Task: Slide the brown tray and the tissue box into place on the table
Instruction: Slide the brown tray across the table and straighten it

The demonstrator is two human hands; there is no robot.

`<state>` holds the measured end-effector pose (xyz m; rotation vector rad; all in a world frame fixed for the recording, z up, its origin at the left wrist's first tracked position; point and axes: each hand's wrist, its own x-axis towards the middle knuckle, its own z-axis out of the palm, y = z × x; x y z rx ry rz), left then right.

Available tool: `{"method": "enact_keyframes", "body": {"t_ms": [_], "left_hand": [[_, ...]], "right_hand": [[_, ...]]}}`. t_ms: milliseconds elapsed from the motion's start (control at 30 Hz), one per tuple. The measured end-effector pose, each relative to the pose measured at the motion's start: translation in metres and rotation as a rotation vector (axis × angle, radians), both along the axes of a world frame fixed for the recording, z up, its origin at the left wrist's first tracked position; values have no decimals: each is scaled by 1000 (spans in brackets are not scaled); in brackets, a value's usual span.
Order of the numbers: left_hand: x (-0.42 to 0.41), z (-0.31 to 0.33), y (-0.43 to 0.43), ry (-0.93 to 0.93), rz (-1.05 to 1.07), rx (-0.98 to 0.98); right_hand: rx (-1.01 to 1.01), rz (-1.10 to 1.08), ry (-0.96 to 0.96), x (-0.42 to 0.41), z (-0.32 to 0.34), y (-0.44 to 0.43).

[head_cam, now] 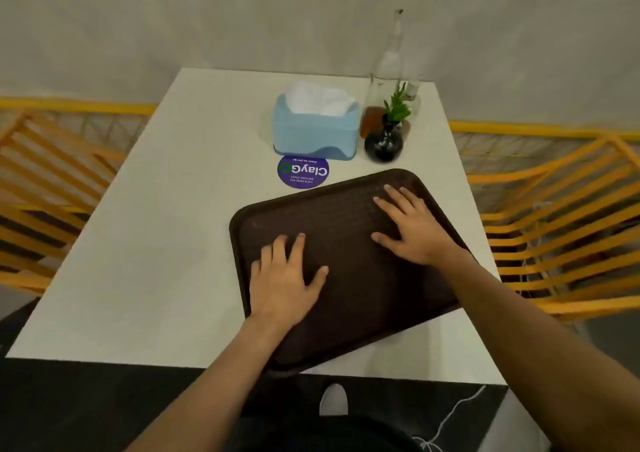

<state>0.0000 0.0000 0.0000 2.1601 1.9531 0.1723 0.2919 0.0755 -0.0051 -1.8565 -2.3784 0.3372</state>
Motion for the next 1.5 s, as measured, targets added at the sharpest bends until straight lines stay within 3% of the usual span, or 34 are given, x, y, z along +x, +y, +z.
{"method": "enact_keyframes", "body": {"t_ms": [200,400,700,900,1200,1333,1500], "left_hand": [[1,-15,-22,76,-3,-13],[-35,-18,-8,82,-21,-53],[-80,-8,-2,104,194,-24],[-128,-18,7,117,159,-66],[-208,-15,38,41,-77,-50],[-232,-13,27,-98,57,80],[-265,-21,4,-241,216,101]], "right_hand": [[-65,89,-75,-16,-19,0],[-29,-52,-100,-55,-27,-15],[30,-165,-183,-147,-21,-31],[134,-54,-46,-184,-7,-3],[30,-128,-92,-219,-3,49],[-20,-187,-74,-233,-8,54],[18,-292,-113,-251,-10,49]]}}
